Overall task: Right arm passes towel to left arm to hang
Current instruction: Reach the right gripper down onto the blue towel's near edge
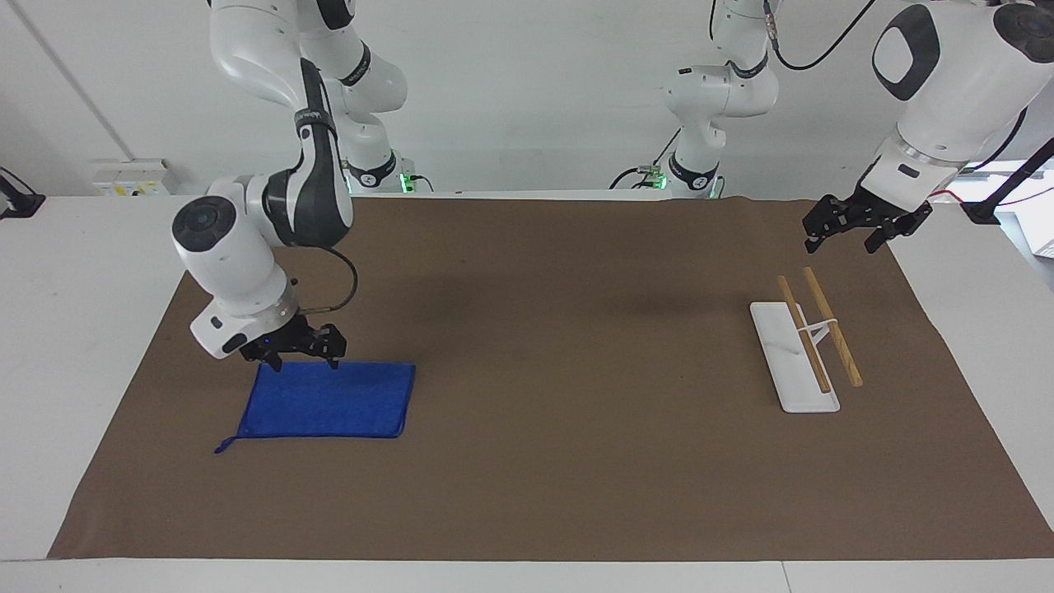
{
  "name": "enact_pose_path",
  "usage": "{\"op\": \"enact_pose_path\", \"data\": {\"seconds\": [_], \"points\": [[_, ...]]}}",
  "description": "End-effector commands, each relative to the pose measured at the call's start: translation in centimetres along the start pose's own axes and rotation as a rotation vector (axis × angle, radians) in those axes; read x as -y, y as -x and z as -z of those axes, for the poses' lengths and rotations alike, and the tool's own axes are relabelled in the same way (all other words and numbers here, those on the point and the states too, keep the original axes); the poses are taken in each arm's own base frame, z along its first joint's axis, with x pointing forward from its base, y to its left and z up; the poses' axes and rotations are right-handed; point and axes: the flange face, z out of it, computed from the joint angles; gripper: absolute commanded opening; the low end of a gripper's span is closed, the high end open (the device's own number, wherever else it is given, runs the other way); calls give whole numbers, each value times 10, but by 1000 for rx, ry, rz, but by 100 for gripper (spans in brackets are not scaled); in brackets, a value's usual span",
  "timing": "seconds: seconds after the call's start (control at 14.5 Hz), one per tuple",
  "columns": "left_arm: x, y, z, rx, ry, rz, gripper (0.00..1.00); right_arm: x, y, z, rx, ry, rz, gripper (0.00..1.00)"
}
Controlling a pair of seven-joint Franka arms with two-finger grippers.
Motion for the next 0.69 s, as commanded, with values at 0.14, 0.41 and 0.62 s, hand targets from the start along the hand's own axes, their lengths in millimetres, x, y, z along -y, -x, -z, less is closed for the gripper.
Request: {"op": "enact_pose_path", "data": {"seconds": [0.14,0.41,0.62], "points": [[3,-1,2,5,4,-11,100,4,16,-46,-3,-7,-16,100],[3,-1,2,5,4,-11,100,3,26,-73,19,-7,-42,100],[3,-1,2,5,4,-11,100,4,29,-74,37,-5,-42,100]]}}
